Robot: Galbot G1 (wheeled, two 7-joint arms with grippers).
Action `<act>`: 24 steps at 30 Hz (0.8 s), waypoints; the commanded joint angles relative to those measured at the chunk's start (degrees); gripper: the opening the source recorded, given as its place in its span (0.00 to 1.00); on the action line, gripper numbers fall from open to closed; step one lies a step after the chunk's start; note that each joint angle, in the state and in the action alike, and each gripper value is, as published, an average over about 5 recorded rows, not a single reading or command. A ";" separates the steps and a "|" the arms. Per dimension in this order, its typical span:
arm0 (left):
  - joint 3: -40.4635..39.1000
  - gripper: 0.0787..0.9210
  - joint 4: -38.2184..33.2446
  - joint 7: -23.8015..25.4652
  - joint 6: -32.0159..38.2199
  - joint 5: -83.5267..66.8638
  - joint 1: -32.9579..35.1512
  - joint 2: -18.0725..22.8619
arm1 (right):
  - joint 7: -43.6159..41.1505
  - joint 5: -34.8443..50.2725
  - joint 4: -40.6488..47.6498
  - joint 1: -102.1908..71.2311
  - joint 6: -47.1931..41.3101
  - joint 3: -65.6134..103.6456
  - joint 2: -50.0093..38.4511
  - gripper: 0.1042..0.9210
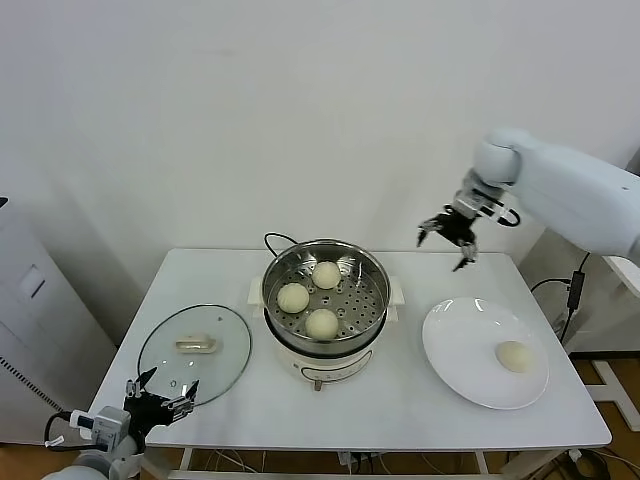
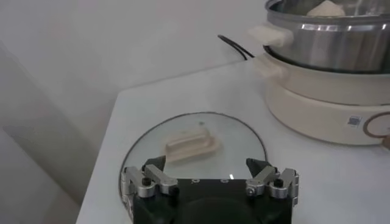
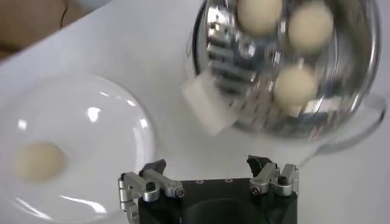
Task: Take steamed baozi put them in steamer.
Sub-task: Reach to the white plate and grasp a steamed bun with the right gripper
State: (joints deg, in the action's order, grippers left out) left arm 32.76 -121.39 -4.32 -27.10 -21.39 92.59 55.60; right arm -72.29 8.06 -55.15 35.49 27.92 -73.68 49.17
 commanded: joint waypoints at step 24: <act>0.54 0.88 -1.03 0.06 -0.27 -0.01 0.00 0.41 | 5.20 -5.93 7.26 -27.27 -13.41 18.22 -14.28 0.88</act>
State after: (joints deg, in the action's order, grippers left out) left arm 33.37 -122.35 -4.28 -27.28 -21.41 92.66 56.02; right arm -68.17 4.86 -49.17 16.58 15.93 -62.15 36.34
